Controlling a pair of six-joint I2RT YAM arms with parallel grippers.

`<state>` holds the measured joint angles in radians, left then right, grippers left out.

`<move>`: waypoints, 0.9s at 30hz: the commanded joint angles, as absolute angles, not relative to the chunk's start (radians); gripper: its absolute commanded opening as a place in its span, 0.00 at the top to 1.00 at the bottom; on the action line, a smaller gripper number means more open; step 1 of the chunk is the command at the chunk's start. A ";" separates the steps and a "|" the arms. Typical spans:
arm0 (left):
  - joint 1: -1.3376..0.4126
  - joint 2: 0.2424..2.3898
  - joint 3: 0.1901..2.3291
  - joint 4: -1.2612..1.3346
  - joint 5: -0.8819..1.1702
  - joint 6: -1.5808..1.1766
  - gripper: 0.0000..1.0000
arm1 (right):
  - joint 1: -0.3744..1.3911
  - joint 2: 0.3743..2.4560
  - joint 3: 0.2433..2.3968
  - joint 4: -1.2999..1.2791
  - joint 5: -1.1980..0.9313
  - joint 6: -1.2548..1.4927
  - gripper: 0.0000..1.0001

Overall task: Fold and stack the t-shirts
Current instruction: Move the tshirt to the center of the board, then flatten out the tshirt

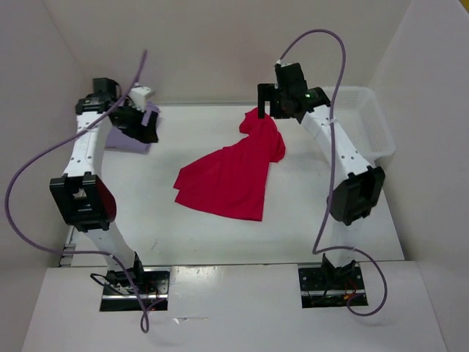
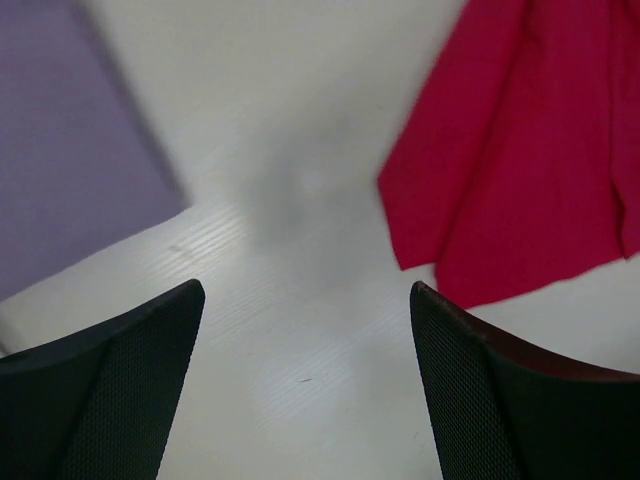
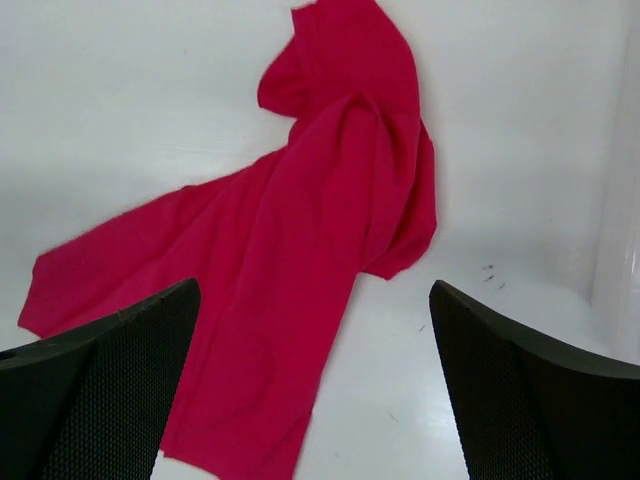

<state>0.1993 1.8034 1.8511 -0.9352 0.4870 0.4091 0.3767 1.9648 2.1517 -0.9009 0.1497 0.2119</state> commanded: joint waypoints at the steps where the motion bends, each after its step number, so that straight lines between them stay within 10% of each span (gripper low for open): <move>1: -0.007 1.764 1.778 -1.012 0.467 0.540 0.10 | 0.376 1.686 1.931 -0.681 0.166 0.204 0.00; 10: -0.536 1.960 1.655 -0.878 0.492 0.408 0.10 | 0.321 1.543 1.675 -0.626 0.255 0.293 0.00; 27: -0.638 2.134 1.528 -0.879 0.468 0.348 0.18 | 0.295 1.399 1.413 -0.538 0.218 0.311 0.00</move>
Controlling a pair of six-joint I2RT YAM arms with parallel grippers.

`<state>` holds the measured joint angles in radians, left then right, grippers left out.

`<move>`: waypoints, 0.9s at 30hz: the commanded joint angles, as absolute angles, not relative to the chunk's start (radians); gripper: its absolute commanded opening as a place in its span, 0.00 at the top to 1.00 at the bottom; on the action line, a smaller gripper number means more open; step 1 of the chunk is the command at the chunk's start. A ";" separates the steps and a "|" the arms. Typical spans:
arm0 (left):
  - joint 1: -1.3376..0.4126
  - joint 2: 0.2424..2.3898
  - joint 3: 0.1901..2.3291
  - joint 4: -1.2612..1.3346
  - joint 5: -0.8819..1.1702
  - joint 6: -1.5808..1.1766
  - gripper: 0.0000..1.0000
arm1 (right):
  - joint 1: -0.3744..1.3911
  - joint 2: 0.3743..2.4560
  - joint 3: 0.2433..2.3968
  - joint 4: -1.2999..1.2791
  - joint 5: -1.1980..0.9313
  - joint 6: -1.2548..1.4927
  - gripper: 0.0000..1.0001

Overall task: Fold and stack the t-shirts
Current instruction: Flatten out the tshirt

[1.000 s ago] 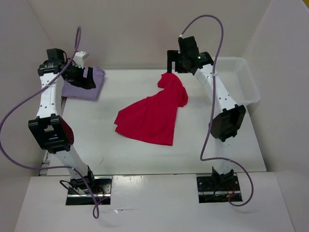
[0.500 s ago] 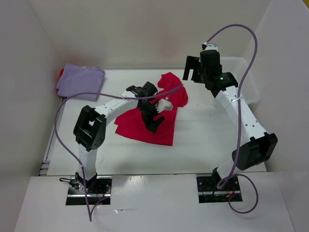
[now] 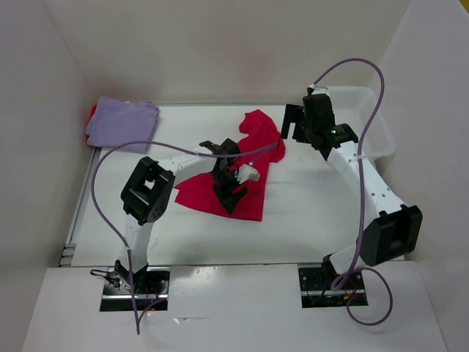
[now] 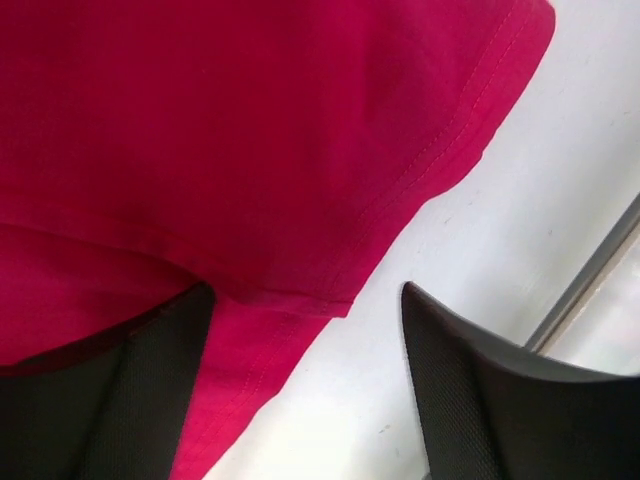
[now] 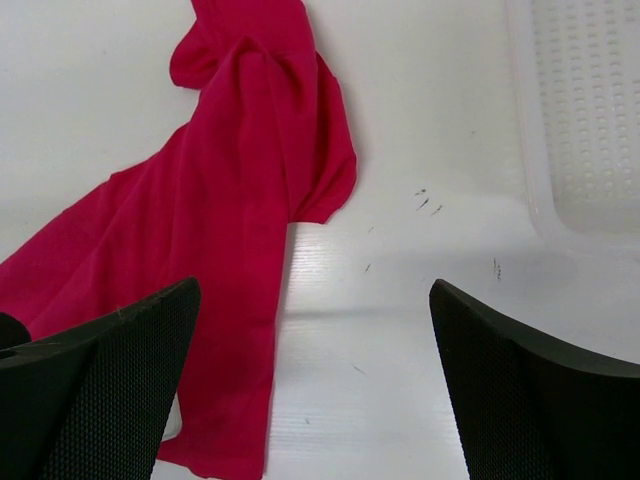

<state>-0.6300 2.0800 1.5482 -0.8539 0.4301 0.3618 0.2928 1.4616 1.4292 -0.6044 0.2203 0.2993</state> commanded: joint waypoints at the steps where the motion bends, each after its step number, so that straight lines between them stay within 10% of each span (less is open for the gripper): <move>1: -0.638 2.134 1.537 -0.888 0.491 0.348 0.24 | 0.295 1.388 1.402 -0.529 0.218 0.311 0.00; 3: -0.647 2.134 1.537 -0.899 0.546 0.359 0.43 | 0.295 1.378 1.391 -0.529 0.218 0.311 0.00; 5: -0.663 2.134 1.566 -0.899 0.546 0.374 0.81 | 0.295 1.378 1.382 -0.529 0.229 0.311 0.00; 8: -0.676 2.134 1.575 -0.899 0.525 0.374 0.99 | 0.295 1.378 1.382 -0.529 0.229 0.311 0.00; 18: -0.591 1.932 1.657 -1.029 0.307 0.510 1.00 | 0.285 1.656 1.518 -0.560 0.095 0.291 0.00; 27: -0.646 1.704 1.463 -1.190 0.354 0.704 1.00 | 0.293 2.347 2.359 -0.703 -0.057 0.310 0.00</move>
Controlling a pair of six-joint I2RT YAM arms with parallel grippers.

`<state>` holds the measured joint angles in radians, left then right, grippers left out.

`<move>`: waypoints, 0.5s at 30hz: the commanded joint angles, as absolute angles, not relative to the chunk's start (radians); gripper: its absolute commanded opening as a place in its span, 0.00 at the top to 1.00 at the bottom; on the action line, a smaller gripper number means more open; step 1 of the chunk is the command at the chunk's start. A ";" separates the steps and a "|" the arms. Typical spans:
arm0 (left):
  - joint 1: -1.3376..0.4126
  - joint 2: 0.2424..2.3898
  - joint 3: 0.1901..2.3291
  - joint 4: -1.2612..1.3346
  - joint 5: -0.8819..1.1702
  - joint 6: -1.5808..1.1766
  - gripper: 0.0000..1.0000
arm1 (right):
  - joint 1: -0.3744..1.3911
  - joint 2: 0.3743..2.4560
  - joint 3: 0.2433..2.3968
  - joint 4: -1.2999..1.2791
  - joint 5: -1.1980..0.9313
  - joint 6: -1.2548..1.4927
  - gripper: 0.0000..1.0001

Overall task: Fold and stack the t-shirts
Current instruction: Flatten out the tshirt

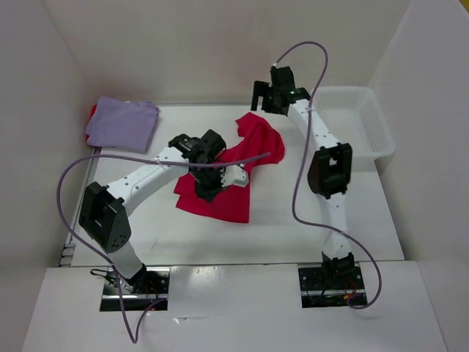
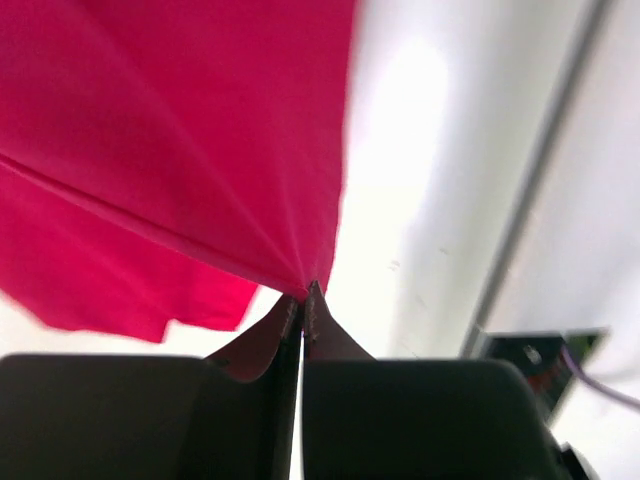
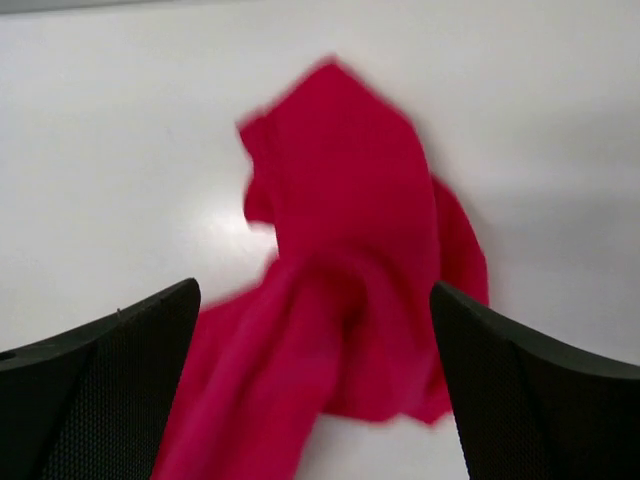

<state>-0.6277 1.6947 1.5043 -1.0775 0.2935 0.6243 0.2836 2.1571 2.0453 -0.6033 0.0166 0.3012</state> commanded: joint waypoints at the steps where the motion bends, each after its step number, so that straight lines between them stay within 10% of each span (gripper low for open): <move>1: -0.646 1.704 1.463 -1.199 0.371 0.715 1.00 | 0.305 2.432 2.481 -0.760 -0.057 0.293 0.00; 3: -0.646 1.692 1.453 -1.210 0.414 0.715 1.00 | 0.342 2.604 2.773 -0.877 0.023 0.267 0.00; 15: -0.623 1.747 1.457 -1.209 0.508 0.733 1.00 | 0.435 2.743 2.711 -0.788 0.155 0.135 0.00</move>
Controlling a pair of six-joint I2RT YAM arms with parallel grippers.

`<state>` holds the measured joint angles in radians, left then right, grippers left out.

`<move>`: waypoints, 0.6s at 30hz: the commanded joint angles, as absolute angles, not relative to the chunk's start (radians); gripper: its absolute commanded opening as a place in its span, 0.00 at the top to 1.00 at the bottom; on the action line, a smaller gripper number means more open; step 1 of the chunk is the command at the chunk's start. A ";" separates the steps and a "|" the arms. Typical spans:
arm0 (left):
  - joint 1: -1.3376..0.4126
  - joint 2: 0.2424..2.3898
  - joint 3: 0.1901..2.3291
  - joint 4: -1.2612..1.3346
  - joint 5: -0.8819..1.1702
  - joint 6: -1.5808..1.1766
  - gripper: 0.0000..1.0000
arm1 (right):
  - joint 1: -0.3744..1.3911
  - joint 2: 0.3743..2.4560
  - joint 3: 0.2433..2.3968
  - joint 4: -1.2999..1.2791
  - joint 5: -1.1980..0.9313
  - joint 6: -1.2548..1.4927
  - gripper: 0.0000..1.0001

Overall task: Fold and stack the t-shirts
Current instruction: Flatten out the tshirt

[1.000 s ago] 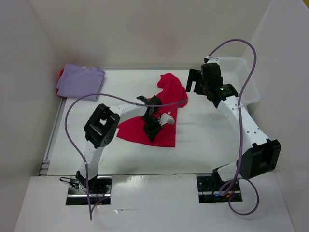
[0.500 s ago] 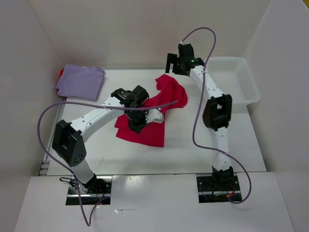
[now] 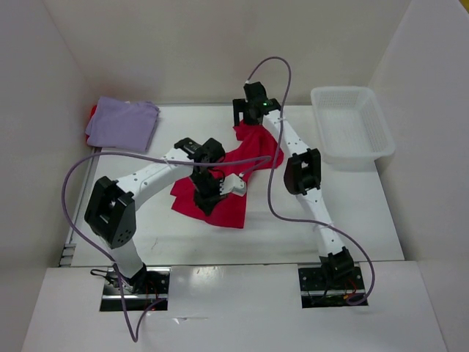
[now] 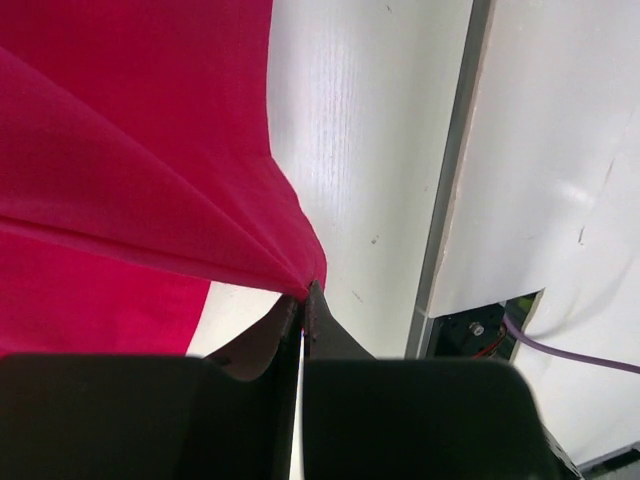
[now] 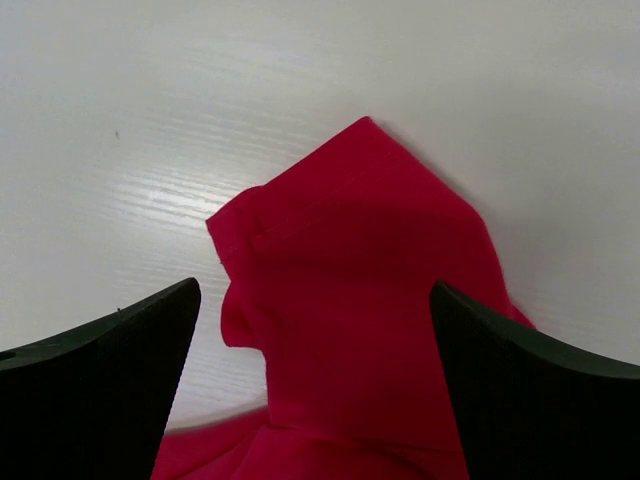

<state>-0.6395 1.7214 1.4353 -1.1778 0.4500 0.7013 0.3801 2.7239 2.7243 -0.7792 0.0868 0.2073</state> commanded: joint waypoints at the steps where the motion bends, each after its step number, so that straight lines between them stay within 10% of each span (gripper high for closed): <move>1: -0.614 1.756 1.457 -1.218 0.508 0.733 1.00 | 0.436 2.753 2.711 -0.802 0.178 0.135 0.00; 4: -0.586 1.756 1.466 -1.218 0.486 0.733 1.00 | 0.448 2.775 2.684 -0.851 0.238 0.149 0.05; 7: -0.517 1.734 1.466 -1.209 0.486 0.724 1.00 | 0.408 2.747 2.694 -0.861 0.215 0.172 0.58; 8: -0.494 1.733 1.466 -1.200 0.486 0.724 1.00 | 0.397 2.722 2.694 -0.861 0.215 0.172 0.92; 9: -0.468 1.723 1.466 -1.190 0.486 0.724 1.00 | 0.387 2.706 2.694 -0.861 0.203 0.172 1.00; 18: -0.170 1.684 1.546 -1.062 0.437 0.631 1.00 | 0.295 2.427 2.703 -0.861 0.074 0.190 1.00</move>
